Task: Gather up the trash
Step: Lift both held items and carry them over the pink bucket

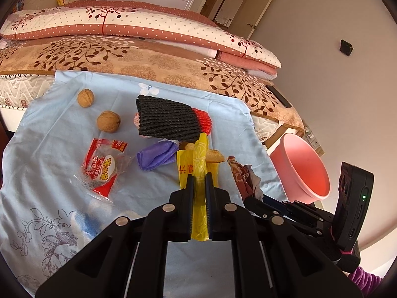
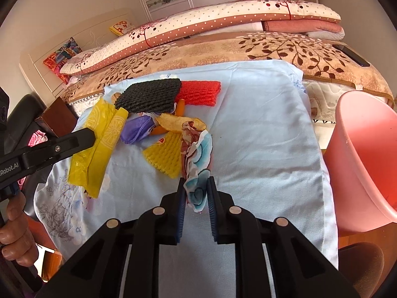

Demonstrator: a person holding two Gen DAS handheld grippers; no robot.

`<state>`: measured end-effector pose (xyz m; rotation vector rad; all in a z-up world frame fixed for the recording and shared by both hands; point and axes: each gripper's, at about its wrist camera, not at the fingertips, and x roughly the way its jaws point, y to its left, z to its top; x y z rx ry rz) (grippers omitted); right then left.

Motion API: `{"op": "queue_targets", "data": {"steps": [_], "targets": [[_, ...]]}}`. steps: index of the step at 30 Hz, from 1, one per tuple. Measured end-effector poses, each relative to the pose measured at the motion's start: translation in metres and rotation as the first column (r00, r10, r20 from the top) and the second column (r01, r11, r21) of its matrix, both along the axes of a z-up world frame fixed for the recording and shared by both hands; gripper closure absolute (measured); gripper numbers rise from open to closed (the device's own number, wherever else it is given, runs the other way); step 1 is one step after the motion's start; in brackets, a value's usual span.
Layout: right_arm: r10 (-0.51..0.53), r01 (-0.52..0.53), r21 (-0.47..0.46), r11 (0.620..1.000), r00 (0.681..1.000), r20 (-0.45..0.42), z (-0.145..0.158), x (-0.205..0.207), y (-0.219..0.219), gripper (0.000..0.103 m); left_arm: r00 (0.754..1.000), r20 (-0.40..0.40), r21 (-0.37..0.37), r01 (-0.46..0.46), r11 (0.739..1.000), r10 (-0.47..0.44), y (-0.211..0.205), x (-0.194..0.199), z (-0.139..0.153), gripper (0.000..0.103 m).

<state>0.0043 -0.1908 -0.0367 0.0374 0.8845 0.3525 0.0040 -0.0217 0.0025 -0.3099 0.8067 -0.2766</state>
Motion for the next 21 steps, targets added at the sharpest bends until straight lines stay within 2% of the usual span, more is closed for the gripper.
{"op": "queue_targets", "data": {"steps": [10,21], "targets": [[-0.052,0.049,0.025,0.998,0.989,0.138,0.037,-0.018,-0.019,0.087,0.996,0.087,0.031,0.024,0.999,-0.026,-0.022,0.000,0.017,0.095],[-0.121,0.122,0.007,0.992,0.968,0.221,0.052,-0.027,-0.030,0.087,0.991,0.127,0.071,0.035,0.997,-0.044,-0.040,0.004,0.021,0.095]]}}
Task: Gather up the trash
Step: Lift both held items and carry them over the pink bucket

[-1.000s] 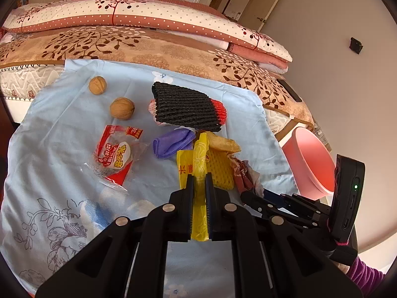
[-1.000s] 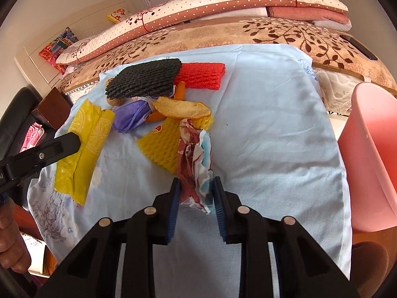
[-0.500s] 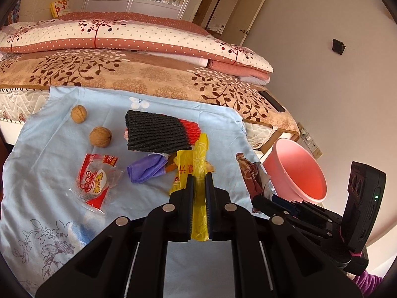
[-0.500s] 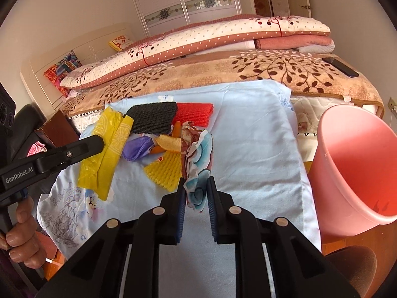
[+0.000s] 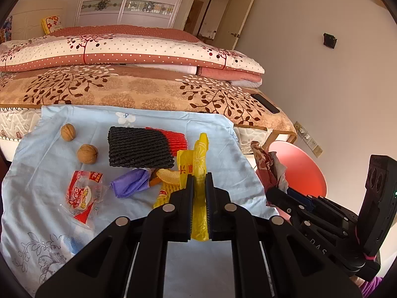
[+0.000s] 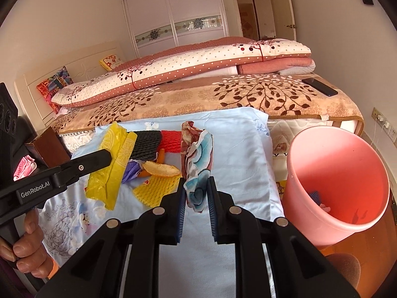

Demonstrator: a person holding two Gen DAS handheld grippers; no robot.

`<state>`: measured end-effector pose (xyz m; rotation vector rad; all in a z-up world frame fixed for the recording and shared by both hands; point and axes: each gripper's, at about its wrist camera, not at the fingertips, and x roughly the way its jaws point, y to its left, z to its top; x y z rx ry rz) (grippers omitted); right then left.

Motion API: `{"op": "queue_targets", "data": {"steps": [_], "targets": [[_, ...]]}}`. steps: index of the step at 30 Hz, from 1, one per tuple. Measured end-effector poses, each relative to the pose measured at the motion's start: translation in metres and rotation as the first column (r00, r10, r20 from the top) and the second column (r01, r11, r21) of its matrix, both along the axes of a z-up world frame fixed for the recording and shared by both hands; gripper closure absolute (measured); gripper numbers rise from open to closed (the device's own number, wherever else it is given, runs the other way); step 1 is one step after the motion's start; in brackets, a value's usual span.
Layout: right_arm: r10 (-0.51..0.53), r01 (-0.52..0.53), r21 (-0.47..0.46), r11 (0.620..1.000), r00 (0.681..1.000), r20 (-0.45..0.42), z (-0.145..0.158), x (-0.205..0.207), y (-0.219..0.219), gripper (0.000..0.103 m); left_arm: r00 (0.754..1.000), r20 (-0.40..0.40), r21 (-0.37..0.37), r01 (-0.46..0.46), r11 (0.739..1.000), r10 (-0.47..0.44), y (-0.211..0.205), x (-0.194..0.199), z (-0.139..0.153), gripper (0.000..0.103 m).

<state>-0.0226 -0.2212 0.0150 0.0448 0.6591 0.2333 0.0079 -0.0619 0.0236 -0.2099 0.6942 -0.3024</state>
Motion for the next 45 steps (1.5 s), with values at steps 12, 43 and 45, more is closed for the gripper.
{"op": "queue_targets", "data": {"steps": [12,43,45], "targets": [[-0.073,0.073,0.008,0.997,0.997,0.039,0.004,-0.004,-0.021,0.087,0.999,0.042,0.031,0.010,0.999,-0.011,-0.019,0.001,0.005,0.095],[-0.246,0.239,0.107,0.965,0.968,0.057,0.005,-0.007,-0.109,0.086,0.982,0.060,0.059,0.176,0.983,-0.180,-0.114,0.020,0.008,0.095],[-0.274,0.266,0.116,0.957,0.960,0.059,0.005,-0.008,-0.122,0.086,0.977,0.063,0.058,0.200,0.978,-0.204,-0.125,0.023,0.009,0.095]]}}
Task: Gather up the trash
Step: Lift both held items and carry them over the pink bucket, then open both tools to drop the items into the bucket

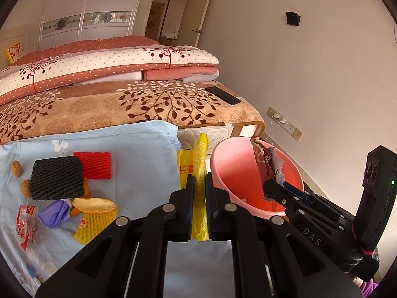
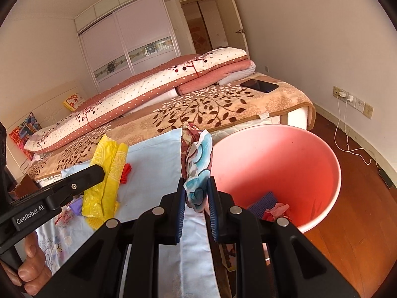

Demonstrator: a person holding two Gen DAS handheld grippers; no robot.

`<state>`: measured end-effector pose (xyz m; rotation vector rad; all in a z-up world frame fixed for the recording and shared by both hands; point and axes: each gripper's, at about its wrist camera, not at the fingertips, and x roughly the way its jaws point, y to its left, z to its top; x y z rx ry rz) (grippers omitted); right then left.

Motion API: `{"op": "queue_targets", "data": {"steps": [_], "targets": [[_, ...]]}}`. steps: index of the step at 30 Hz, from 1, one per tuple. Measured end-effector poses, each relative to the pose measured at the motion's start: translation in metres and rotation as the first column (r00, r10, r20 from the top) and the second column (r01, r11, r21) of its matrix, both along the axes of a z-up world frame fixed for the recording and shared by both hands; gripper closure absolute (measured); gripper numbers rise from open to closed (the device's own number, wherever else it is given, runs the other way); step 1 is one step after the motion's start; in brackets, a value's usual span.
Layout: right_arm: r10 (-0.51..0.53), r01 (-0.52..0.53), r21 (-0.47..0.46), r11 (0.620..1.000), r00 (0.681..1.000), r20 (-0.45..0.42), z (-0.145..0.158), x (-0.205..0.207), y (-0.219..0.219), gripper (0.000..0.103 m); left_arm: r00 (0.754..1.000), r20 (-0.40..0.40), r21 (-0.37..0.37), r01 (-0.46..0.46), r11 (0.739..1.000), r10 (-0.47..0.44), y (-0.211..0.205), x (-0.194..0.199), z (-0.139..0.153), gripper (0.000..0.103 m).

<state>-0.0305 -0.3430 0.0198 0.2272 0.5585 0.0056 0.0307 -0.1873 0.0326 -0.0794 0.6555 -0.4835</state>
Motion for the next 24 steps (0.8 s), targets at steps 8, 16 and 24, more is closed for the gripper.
{"op": "queue_targets", "data": {"steps": [8,16,24], "targets": [[-0.097,0.097,0.031,0.995,0.995,-0.011,-0.008,0.001,-0.048,0.086,0.996,0.012,-0.014,0.086,0.996,-0.086,-0.048,0.011,0.001,0.095],[-0.148,0.149,0.055,0.987,0.989,-0.032,-0.020,0.005,-0.078,0.086,0.987,-0.027,-0.024,0.156,0.987,-0.157,-0.091,0.028,-0.011,0.095],[-0.161,0.164,0.071,0.984,0.986,-0.049,-0.029,0.013,-0.091,0.086,0.979,-0.064,0.005,0.195,0.981,-0.195,-0.117,0.042,-0.027,0.082]]}}
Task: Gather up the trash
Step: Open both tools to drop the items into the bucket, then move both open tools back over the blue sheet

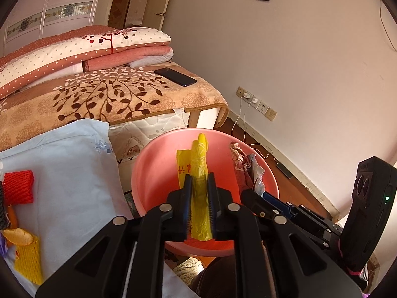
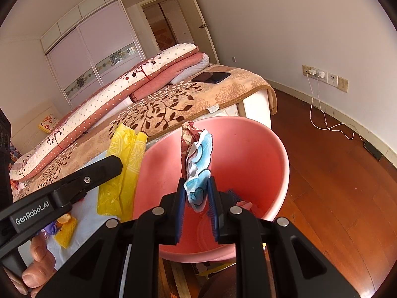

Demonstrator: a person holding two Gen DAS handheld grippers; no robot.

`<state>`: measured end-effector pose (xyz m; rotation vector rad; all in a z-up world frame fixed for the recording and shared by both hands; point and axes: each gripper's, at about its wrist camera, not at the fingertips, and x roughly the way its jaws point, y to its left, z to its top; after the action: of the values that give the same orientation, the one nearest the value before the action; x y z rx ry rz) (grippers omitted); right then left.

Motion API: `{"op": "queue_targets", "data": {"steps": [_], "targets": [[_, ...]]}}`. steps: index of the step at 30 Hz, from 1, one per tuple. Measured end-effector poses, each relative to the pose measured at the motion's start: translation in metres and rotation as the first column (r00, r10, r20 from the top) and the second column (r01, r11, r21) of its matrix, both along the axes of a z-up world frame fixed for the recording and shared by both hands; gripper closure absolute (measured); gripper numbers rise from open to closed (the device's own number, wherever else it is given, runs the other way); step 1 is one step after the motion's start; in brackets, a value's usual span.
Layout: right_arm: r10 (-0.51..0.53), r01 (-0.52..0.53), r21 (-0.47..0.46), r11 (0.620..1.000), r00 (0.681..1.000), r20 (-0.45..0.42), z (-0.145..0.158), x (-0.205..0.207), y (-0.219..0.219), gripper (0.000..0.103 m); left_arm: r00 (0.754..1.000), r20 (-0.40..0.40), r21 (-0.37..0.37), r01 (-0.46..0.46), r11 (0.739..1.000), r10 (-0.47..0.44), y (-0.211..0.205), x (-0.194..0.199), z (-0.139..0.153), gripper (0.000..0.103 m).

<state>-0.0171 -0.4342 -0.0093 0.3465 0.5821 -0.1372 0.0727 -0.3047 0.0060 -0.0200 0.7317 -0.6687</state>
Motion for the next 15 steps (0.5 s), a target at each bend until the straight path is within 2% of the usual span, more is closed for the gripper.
{"op": "queue_targets", "data": {"steps": [1,2,5,10,15], "targets": [[-0.002,0.002,0.000,1.000,1.000,-0.001,0.000,0.001,0.000,0.086,1.000,-0.006,-0.003,0.004,1.000,-0.004,-0.001,0.002,-0.001,0.071],[-0.004,0.004,0.000,1.000,1.000,-0.003,-0.001,0.002,-0.001,0.086,1.000,-0.016,-0.011,0.008,1.000,-0.008,-0.001,0.004,-0.003,0.066],[-0.007,0.007,0.003,1.000,1.000,-0.010,-0.003,0.005,-0.003,0.083,0.999,-0.033,-0.016,0.000,1.000,-0.001,-0.001,0.008,-0.005,0.065],[-0.022,0.023,0.013,1.000,1.000,-0.009,-0.005,0.005,-0.006,0.057,0.998,-0.064,-0.014,-0.012,1.000,0.011,0.000,0.012,-0.009,0.065],[-0.022,0.022,0.010,1.000,1.000,-0.007,-0.003,0.002,-0.005,0.057,0.998,-0.065,-0.016,-0.018,1.000,0.017,0.003,0.010,-0.006,0.065]]}}
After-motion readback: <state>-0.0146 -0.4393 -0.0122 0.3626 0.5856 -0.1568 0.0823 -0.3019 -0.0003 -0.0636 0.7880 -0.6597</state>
